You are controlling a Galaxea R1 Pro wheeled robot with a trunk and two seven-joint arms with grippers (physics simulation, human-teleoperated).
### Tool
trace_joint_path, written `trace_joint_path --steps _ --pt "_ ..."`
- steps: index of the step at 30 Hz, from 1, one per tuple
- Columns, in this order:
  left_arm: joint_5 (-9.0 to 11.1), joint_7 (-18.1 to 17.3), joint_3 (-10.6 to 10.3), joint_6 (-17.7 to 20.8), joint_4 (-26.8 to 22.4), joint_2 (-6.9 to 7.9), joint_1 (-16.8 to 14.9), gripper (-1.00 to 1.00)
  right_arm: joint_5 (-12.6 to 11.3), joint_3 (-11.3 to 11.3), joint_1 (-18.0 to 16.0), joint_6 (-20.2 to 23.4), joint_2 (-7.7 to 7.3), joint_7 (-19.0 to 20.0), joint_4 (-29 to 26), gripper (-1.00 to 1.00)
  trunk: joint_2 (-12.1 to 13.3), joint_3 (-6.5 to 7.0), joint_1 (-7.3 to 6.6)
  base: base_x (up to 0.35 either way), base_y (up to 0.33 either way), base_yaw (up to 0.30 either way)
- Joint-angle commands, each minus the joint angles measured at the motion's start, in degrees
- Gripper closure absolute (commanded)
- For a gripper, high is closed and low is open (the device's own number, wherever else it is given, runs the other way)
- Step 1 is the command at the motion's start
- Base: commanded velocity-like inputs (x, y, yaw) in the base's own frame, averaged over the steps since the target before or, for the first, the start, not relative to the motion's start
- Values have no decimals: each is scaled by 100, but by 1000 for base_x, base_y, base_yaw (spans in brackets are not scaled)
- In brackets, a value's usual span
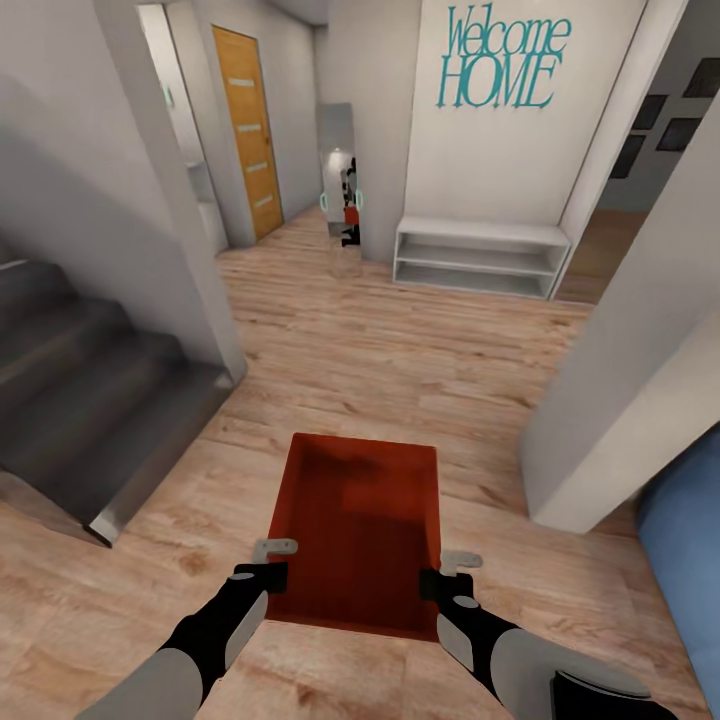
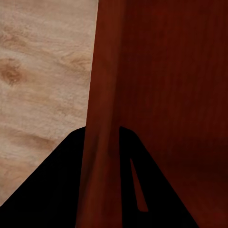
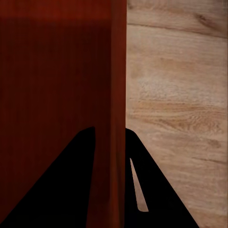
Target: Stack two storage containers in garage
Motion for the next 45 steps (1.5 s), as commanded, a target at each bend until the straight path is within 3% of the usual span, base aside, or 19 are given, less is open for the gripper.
trace_joint_path --steps 1,45 --pt "6 79 135 30 -95 159 -9 100 -59 210 0 2 -63 -21 72 100 -5 -6 4 320 0 0" --pt "6 79 135 30 -97 159 -9 100 -62 210 0 2 -63 -17 72 100 -5 -6 4 320 0 0"
